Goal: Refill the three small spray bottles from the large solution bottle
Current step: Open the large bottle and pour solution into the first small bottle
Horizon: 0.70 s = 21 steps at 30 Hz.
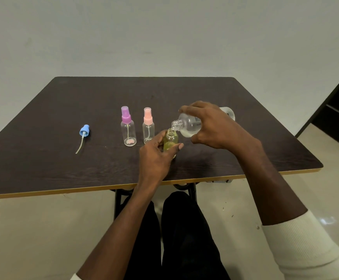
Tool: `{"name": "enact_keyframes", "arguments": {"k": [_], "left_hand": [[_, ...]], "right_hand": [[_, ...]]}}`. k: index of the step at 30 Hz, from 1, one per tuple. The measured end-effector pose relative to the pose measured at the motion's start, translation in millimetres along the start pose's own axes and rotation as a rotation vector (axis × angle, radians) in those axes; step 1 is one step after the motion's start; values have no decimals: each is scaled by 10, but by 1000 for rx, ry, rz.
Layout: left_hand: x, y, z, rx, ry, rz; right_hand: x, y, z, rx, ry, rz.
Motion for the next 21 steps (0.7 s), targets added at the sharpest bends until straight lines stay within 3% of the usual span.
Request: {"name": "enact_keyframes", "arguments": {"k": [21], "left_hand": [[-3,-28,-10,11,3,-6]], "right_hand": [[-2,1,4,-5,-2,-14]]}}
Point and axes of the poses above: each hand's wrist, its own z-axis towards the middle knuckle, its own x-axis out of the palm, y = z × x, the point moved 6 cm from there along z, towards the middle knuckle, and after that the axes turned 14 degrees about -z, right-handed, at the moved point
